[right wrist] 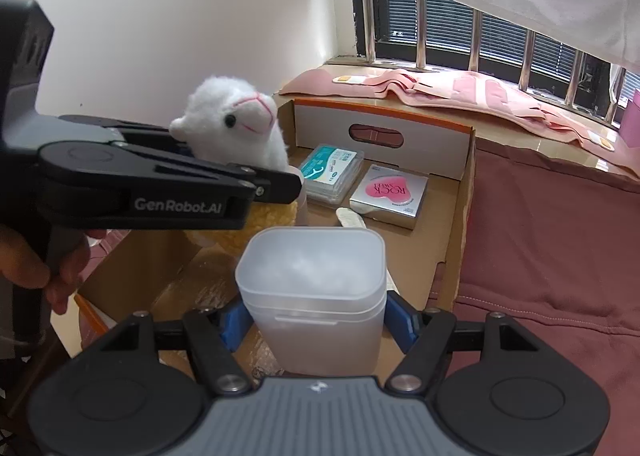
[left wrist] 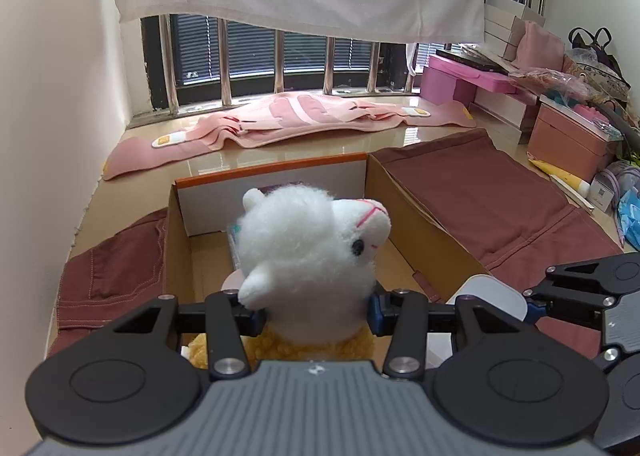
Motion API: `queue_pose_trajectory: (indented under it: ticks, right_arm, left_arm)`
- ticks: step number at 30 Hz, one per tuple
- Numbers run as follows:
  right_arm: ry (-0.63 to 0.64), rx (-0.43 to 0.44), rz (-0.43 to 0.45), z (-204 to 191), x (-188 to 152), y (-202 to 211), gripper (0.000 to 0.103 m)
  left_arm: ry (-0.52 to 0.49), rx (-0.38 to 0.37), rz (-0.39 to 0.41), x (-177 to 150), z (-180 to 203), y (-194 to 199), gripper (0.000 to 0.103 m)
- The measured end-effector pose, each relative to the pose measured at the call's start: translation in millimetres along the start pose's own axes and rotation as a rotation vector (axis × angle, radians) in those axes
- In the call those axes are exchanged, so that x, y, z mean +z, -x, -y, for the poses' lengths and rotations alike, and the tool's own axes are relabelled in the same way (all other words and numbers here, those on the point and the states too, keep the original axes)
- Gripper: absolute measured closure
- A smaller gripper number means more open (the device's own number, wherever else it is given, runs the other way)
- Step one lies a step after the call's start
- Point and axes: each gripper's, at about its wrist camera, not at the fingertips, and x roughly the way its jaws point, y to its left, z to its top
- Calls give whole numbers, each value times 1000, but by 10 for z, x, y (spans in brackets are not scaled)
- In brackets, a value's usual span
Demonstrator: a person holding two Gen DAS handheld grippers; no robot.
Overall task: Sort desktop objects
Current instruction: 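Carry the alpaca and container over the cardboard tray with both tools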
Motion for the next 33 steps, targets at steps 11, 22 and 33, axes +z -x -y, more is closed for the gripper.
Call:
queue_pose_trajectory:
  ticks: [11,22,33]
  right_arm:
    - [8,-5,-11,3,4,-48,35]
    - [12,-1,-39,-4,-19,-107,35]
    - [21,-6,-55,-9,-33,-138,35]
  left_arm:
    - [39,-8,-46,-60,-32,-126,56]
    - [40,5,-76,-56,-44,-177,55]
    - [35,18,-95,-56,-27,-216,55]
